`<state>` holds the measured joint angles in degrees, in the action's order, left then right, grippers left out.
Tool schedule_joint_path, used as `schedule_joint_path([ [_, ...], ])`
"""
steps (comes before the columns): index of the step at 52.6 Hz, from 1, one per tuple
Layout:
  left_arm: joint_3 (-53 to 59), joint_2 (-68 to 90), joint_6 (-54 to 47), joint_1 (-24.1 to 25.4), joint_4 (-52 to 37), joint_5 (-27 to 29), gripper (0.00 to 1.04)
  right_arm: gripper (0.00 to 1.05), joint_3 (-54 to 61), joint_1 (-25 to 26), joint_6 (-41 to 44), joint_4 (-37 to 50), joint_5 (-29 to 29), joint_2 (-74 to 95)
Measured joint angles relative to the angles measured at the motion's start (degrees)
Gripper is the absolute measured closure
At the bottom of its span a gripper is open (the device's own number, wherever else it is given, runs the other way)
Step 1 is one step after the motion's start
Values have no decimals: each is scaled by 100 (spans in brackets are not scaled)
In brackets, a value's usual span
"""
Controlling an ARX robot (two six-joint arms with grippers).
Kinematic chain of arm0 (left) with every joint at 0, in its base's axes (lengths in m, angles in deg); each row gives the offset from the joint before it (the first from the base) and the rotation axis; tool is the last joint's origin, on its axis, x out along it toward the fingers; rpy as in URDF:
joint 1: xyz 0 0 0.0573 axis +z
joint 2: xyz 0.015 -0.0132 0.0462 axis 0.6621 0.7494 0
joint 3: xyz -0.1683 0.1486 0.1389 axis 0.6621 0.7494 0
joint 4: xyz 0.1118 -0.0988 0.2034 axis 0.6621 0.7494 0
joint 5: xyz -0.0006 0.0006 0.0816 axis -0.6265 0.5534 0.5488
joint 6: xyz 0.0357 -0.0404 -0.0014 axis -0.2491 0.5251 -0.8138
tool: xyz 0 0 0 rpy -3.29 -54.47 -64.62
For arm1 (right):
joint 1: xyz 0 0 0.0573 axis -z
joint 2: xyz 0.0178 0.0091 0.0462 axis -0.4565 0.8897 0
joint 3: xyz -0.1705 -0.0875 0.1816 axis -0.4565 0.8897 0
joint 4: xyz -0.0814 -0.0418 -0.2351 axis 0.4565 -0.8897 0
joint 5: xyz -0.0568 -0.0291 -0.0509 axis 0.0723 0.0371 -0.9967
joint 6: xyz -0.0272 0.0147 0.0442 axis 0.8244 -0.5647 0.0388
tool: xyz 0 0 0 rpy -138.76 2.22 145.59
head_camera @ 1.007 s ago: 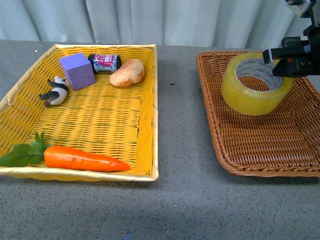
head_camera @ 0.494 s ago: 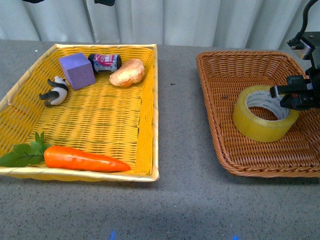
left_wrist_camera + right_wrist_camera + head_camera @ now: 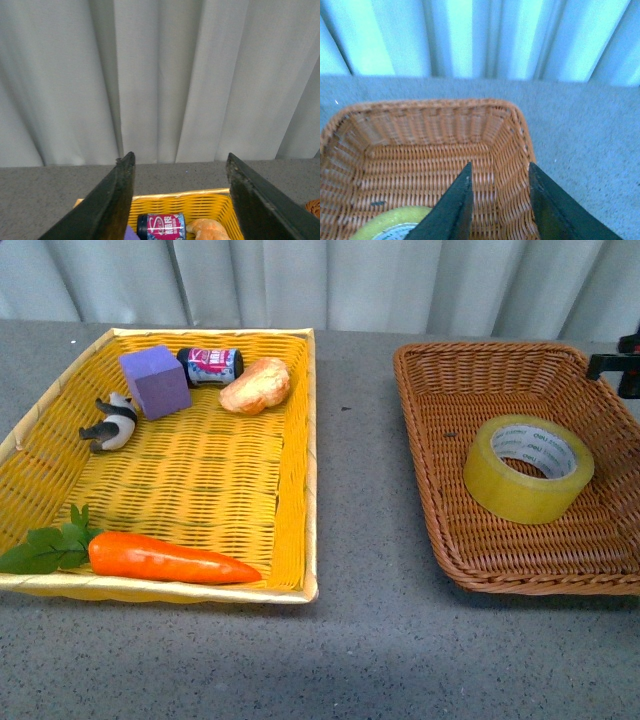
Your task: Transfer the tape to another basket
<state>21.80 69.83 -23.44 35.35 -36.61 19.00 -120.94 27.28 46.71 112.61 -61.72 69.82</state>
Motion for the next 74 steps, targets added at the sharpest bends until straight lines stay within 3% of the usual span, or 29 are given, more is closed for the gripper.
schedule_joint_path([
  [3, 612, -354, 20, 85, -225, -31, 70, 88, 586, -4, -26, 975, 7, -404],
  [7, 1392, -776, 44, 146, -435, -125, 88, 104, 1106, -4, -31, 1252, 4, -1080],
  [10, 1849, -1073, 63, 186, -544, -166, 101, 104, 1502, -7, -46, 1261, 7, -1432],
  [16, 2426, -1589, 98, 205, -616, -129, 101, 104, 2120, -15, -48, 992, 11, -2061],
  [21, 3333, -2730, 103, 63, -197, 13, 101, 104, 2964, -11, -63, 35, 7, -3733],
  [27, 3917, -3862, 103, -39, 358, 31, 101, 104, 3432, -11, -68, -595, 9, -4898],
  [35, 4721, -5243, 103, -179, 831, 256, 101, 104, 3882, -11, -74, -2175, 20, -6872],
  [42, 4889, -6714, 105, -125, 2190, 120, 101, 104, 3910, -11, -76, -3442, 24, -8343],
  [46, 4889, -7928, 105, 282, 3342, -444, 101, 104, 3910, -11, -76, -4140, 17, -9099],
  [52, 4887, -9951, 107, 588, 5248, -555, 101, 104, 3910, -11, -76, -5980, 31, -10867],
  [65, 4887, -10124, 107, 595, 5322, -564, 101, 103, 3910, -11, -74, -6218, 28, -11296],
  [74, 4887, -10124, 109, 595, 5322, -564, 73, 76, 3910, -11, -76, -6218, 28, -11296],
])
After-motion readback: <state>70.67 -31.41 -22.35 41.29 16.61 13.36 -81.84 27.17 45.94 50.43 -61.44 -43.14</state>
